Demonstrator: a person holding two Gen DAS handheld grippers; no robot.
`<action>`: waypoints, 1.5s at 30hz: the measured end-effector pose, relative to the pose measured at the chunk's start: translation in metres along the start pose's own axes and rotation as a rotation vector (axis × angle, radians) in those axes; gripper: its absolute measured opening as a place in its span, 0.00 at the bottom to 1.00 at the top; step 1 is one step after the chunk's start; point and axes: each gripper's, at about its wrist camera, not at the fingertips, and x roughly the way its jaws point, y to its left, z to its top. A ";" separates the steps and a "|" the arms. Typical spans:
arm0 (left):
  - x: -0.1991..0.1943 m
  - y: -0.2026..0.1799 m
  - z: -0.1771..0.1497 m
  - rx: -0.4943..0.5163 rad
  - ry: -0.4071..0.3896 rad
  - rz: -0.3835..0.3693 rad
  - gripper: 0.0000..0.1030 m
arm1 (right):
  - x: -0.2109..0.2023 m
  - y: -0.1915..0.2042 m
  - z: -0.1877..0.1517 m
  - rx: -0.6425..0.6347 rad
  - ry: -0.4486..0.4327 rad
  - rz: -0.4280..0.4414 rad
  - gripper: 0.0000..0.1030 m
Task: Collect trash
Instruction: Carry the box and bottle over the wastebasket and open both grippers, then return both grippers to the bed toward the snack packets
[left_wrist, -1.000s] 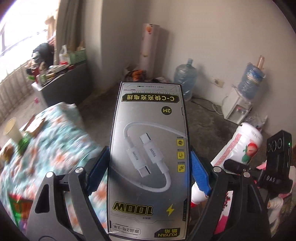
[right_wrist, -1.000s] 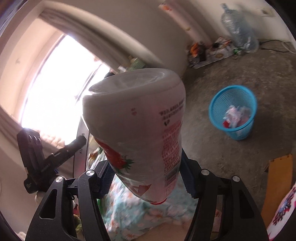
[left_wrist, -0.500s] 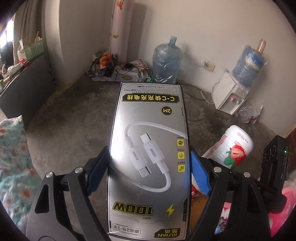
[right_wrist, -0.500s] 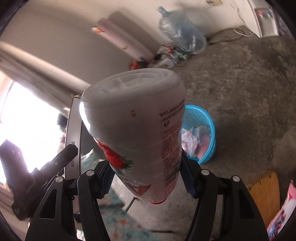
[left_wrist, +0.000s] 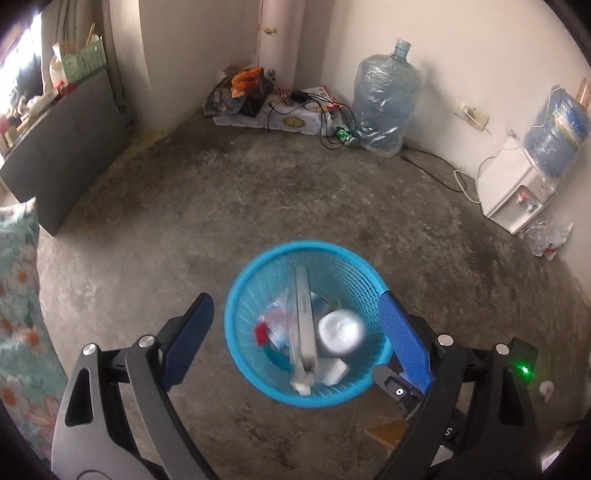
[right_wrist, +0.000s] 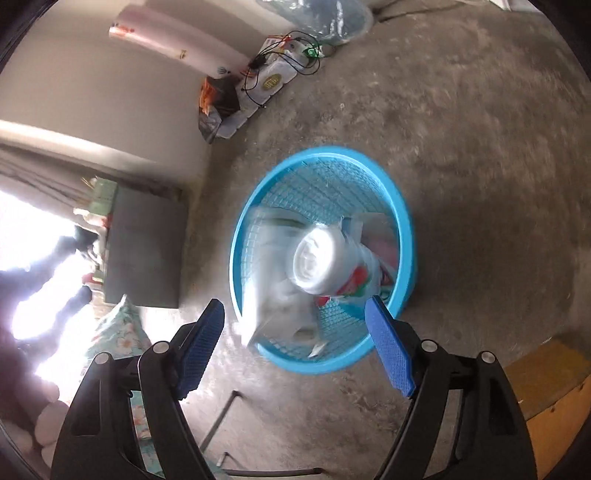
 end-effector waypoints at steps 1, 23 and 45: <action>-0.004 0.000 -0.002 0.008 -0.002 -0.006 0.84 | -0.005 -0.004 -0.003 0.013 -0.010 0.005 0.74; -0.375 0.101 -0.172 0.031 -0.307 -0.109 0.84 | -0.175 0.202 -0.140 -0.622 -0.117 0.289 0.74; -0.500 0.299 -0.466 -0.548 -0.376 0.254 0.84 | -0.146 0.293 -0.394 -0.845 0.577 0.368 0.74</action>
